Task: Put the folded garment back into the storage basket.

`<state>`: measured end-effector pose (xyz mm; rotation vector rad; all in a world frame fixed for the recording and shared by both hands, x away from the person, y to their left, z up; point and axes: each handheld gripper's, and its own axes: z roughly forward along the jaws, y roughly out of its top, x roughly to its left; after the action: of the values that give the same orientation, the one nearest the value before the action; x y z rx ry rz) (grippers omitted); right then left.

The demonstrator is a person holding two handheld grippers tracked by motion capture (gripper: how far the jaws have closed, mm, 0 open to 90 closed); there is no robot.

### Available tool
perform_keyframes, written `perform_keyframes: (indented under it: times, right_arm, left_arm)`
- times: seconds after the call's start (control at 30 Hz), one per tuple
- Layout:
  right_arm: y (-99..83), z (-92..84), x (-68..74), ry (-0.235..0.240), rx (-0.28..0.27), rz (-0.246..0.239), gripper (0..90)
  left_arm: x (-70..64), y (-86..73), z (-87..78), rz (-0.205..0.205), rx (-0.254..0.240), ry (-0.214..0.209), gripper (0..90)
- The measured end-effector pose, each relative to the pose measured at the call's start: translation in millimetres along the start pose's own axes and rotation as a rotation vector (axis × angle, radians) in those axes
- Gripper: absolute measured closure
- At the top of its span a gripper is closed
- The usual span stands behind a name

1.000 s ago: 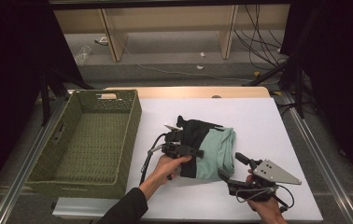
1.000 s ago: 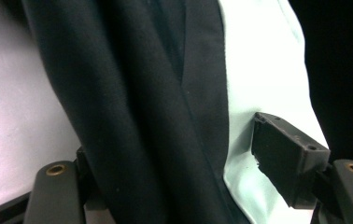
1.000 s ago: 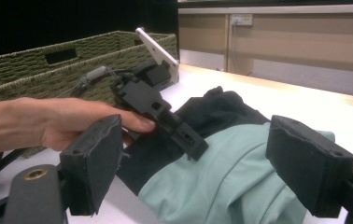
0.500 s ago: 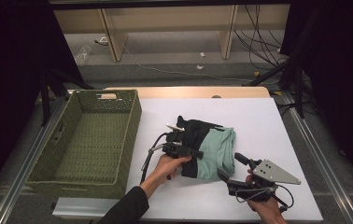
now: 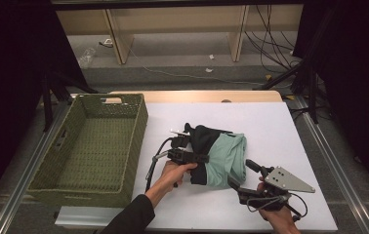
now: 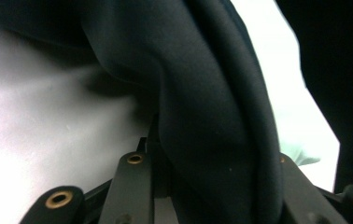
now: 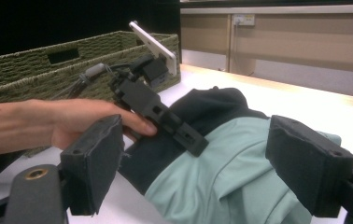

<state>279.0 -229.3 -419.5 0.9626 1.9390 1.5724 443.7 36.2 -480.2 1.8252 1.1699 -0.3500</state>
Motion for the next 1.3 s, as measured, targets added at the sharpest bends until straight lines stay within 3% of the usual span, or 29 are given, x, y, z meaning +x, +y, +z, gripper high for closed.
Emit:
perform_keyframes:
  times: [0.13, 0.33, 0.83, 1.07, 1.3]
  right_arm:
    - [0.1, -0.1, 0.0, 0.001, 0.000, 0.000, 20.0]
    - [0.2, -0.3, -0.2, 0.001, 0.003, 0.001, 20.1]
    - [0.4, -0.7, -0.2, 0.005, 0.005, 0.001, 20.1]
    - [0.4, -0.6, 0.0, 0.006, 0.004, 0.001, 20.2]
    - [0.4, -0.6, 0.0, 0.007, 0.005, 0.001, 20.1]
  left_arm:
    - [-0.1, 2.3, -3.7, -0.009, -0.013, -0.028, 68.6]
    - [-6.1, 9.4, -15.7, 0.020, -0.038, -0.053, 68.7]
    - [-17.5, 26.8, -53.6, 0.046, -0.109, -0.101, 69.0]
    - [-28.0, 32.7, -70.5, 0.121, -0.124, -0.059, 68.8]
    - [-35.6, 36.9, -84.5, 0.152, -0.150, -0.057, 68.9]
